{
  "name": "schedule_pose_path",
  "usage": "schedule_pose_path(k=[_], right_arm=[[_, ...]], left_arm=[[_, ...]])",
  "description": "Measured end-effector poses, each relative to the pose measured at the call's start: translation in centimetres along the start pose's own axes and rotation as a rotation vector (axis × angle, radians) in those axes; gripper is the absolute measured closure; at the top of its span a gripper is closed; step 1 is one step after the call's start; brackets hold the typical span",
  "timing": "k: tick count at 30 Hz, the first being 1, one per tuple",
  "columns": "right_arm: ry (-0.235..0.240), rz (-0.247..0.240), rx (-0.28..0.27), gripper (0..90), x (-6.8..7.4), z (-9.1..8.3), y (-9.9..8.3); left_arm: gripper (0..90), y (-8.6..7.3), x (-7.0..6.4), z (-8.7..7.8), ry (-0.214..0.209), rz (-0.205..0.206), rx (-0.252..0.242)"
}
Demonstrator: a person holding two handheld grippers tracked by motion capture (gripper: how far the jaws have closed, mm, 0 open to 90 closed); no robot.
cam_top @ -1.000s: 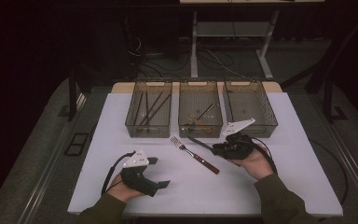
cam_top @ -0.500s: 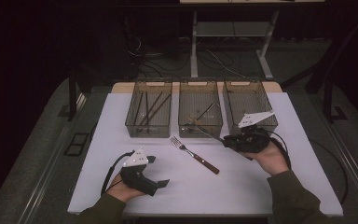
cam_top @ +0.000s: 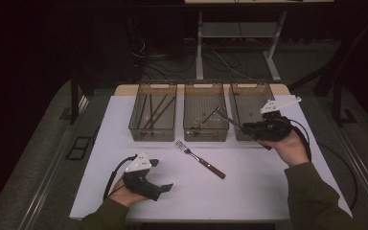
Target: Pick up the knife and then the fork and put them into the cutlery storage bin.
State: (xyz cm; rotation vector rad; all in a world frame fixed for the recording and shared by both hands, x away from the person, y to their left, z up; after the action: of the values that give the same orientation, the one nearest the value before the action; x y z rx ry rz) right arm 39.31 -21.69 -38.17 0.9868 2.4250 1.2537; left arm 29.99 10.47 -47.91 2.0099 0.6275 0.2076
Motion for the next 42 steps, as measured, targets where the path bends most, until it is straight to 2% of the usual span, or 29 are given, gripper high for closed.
schedule_pose_path(k=[6,13,18,23,26,31,42], right_arm=[[-0.041,0.025,-0.017,76.9,-2.4,-0.4,1.2],[-0.094,0.050,0.000,76.9,-4.9,-0.6,2.0],[-0.133,0.065,-0.003,76.8,-6.8,-0.3,2.3],[-0.180,0.065,0.024,76.8,-8.6,0.4,2.3],[-0.191,0.079,0.038,76.8,-9.6,0.6,2.1],[-0.196,0.132,0.040,76.8,-11.0,0.9,1.5],[-0.215,0.158,0.080,76.8,-12.9,2.6,0.1]], left_arm=[[0.0,0.0,0.0,0.0,0.001,-0.005,-0.003],[0.0,0.0,-0.1,0.0,0.001,-0.004,-0.001],[0.0,0.0,-0.1,0.0,0.001,-0.009,-0.002],[0.0,0.1,-0.2,-0.1,-0.002,-0.015,-0.007],[0.0,0.0,-0.2,0.0,-0.004,-0.015,-0.006],[0.0,0.0,-0.3,0.0,-0.007,-0.018,-0.005],[0.0,0.0,-0.3,0.0,-0.010,-0.022,-0.007]])
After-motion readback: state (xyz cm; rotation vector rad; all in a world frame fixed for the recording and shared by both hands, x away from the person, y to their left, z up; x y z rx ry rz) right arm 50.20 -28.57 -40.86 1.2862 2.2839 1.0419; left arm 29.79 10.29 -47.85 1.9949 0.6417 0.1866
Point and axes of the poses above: each handheld gripper's, and its own axes: z roughly forward along the jaws, y roughly out of its top, x roughly to its left, the point moved 7 cm from there along z, roughly forward along the jaws, and after that the axes turned 2 degrees about -x, right-handed, at the moved point
